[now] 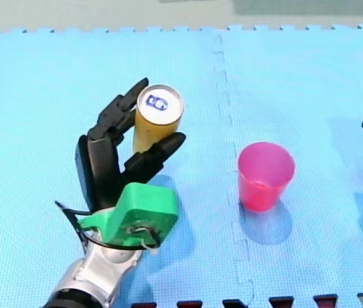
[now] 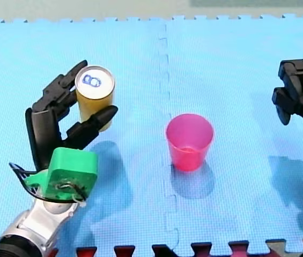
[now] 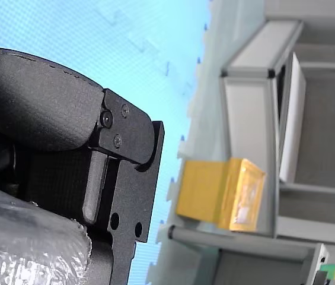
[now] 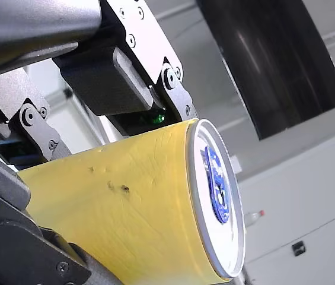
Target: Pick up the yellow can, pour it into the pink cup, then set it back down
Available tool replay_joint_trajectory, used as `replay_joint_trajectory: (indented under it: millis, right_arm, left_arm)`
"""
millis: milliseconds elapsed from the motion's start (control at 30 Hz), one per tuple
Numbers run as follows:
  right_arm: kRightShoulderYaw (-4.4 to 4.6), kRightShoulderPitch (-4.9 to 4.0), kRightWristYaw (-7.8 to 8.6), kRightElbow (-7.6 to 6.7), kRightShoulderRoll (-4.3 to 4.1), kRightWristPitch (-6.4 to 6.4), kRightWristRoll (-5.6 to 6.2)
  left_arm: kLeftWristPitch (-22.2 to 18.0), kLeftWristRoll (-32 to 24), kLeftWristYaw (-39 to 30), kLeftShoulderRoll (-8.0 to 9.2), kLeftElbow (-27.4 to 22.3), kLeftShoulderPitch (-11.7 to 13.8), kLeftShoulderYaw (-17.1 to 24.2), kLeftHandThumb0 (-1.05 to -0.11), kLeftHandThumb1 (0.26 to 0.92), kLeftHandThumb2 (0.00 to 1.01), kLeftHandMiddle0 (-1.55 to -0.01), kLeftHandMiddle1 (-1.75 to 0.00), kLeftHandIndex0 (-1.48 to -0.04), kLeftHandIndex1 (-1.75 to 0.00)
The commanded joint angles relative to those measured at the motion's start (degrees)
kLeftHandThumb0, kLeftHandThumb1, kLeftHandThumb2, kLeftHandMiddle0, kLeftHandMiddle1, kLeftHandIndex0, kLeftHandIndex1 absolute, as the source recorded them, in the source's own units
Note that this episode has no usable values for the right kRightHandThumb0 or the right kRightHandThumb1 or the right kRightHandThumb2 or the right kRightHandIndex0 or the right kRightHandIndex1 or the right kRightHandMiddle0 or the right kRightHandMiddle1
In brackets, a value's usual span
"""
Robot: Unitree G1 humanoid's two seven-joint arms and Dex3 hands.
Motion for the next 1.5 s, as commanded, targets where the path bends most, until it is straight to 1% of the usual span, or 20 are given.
replay_joint_trajectory:
  millis: [0,167,333,467,633,833,1000,1133,1233,1367,1467]
  right_arm:
    - [-0.07,-0.25,-0.02,-0.14,-0.18,0.20,0.06]
    - [-0.05,-0.26,-0.01,-0.15,-0.15,0.19,0.05]
    - [0.00,-0.21,0.04,-0.18,-0.21,0.15,0.02]
    - [0.07,-0.14,0.01,-0.26,-0.23,0.01,-0.02]
    - [-0.09,0.02,0.24,-0.32,-0.33,-0.03,0.17]
    - [-0.12,0.24,0.34,-0.40,-0.52,-0.10,0.16]
    - [-0.07,0.25,0.11,-0.47,-0.63,0.40,0.12]
    - [-0.13,0.32,-0.09,-0.61,-0.64,0.64,0.21]
    - [-0.16,0.42,-0.09,-0.71,-0.65,0.68,0.27]
    - [-0.26,0.61,0.07,-0.80,-0.70,0.67,0.42]
    - [-0.30,0.74,0.21,-0.86,-0.78,0.70,0.52]
  left_arm:
    - [-1.26,-0.82,-1.16,-0.40,0.07,0.13,1.20,-0.379,0.816,0.00,-1.29,0.00,-1.20,0.00]
    - [-3.02,-3.55,-5.46,-1.57,0.38,0.64,3.42,-0.374,0.813,0.00,-1.29,0.00,-1.20,0.00]
    - [-3.65,-6.45,-9.99,-2.80,0.24,1.18,5.50,-0.368,0.809,0.00,-1.30,0.00,-1.20,0.00]
    - [-2.24,-8.76,-13.33,-3.95,-0.89,1.84,7.05,-0.363,0.805,0.00,-1.30,0.00,-1.20,0.00]
    - [-0.56,-10.79,-16.76,-5.17,-2.96,2.98,8.44,-0.356,0.802,0.00,-1.30,0.00,-1.20,0.00]
    - [-0.26,-11.42,-19.13,-5.78,-4.57,4.74,9.29,-0.350,0.801,0.00,-1.30,0.00,-1.19,0.00]
    - [-0.59,-9.25,-17.89,-5.91,-3.21,5.35,9.17,-0.347,0.802,0.00,-1.31,0.00,-1.19,0.00]
    - [-0.56,-4.98,-14.65,-5.14,-2.47,5.44,8.14,-0.344,0.803,0.00,-1.31,0.00,-1.19,0.00]
    - [0.91,-1.36,-11.98,-4.48,-3.13,6.06,6.91,-0.342,0.805,0.00,-1.31,0.00,-1.19,0.00]
    - [3.87,2.74,-9.19,-3.82,-4.57,7.48,4.97,-0.339,0.807,0.00,-1.31,0.00,-1.19,0.00]
    - [4.36,4.73,-7.58,-3.23,-3.56,8.01,3.70,-0.336,0.808,0.00,-1.31,0.00,-1.19,0.00]
